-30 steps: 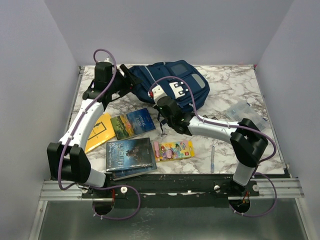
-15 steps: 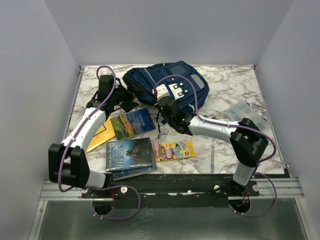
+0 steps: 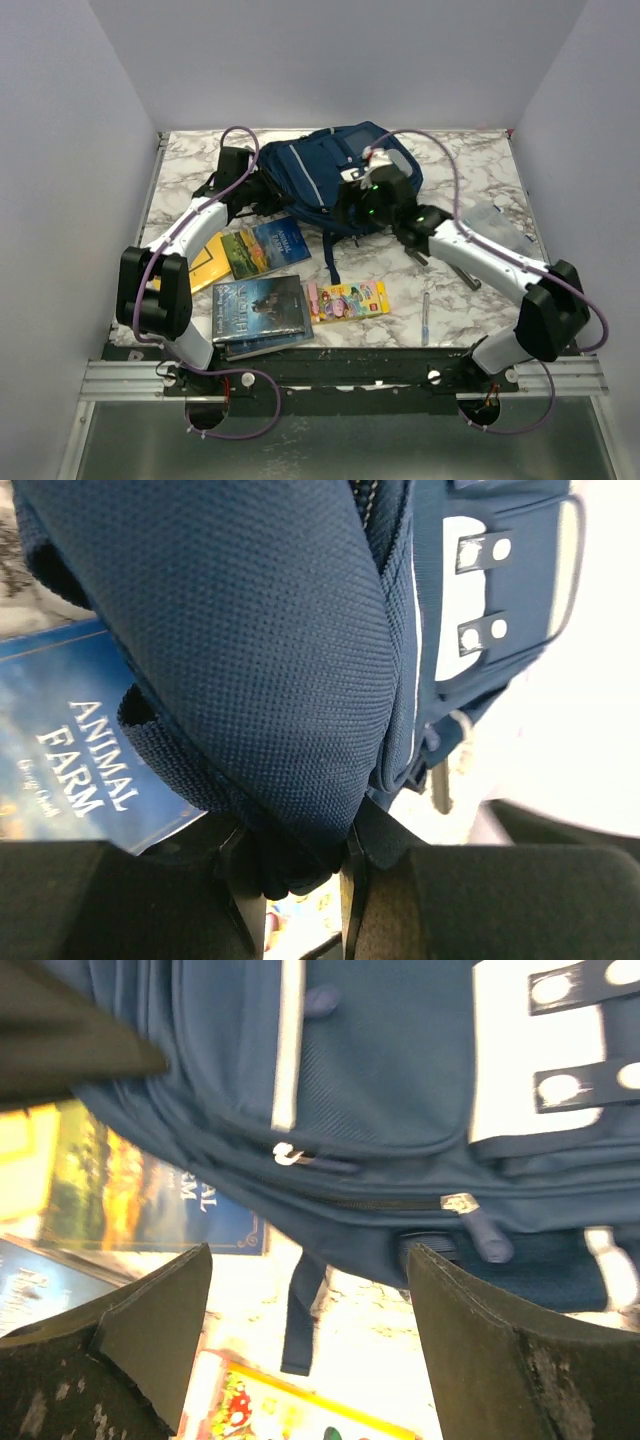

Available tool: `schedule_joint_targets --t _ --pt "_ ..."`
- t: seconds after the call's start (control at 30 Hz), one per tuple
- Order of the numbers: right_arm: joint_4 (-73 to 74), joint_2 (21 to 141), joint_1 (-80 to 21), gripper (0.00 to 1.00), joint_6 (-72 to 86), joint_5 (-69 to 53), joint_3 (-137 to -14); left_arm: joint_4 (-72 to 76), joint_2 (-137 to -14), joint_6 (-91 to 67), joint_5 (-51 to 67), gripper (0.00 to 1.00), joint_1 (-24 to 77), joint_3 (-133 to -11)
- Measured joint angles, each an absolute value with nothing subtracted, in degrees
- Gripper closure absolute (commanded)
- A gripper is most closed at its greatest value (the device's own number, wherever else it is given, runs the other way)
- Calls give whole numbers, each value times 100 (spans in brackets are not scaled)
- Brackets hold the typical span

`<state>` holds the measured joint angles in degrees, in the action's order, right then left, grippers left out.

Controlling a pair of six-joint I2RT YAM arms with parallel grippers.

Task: Pack the student bag
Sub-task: Move the student bag to the center of the board, then adjust the student bag at the center of the board.

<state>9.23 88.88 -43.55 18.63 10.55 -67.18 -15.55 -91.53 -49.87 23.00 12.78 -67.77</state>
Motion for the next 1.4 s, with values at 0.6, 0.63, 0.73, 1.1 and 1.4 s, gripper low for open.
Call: schedule_joint_targets --t 0.6,0.63,0.73,1.1,1.4 --pt "-207 11415 -316 48 3409 -2832 -7874 -2196 -10064 -3780 2161 82 1179 -7426" --pt "-362 11546 -235 48 3500 -2921 -7773 -2193 -10092 -3763 2161 82 1179 -7463" --pt "-963 11668 -134 48 3750 -3035 -7343 -2200 -10184 -3732 2161 81 1168 -7531" --pt "-493 11319 -187 40 3264 -2987 -7338 -2211 -10571 -3752 2322 80 1127 -7609" --pt "-642 10888 -266 43 3474 -3400 -6766 -2215 -10571 -3750 2368 83 1135 -7609"
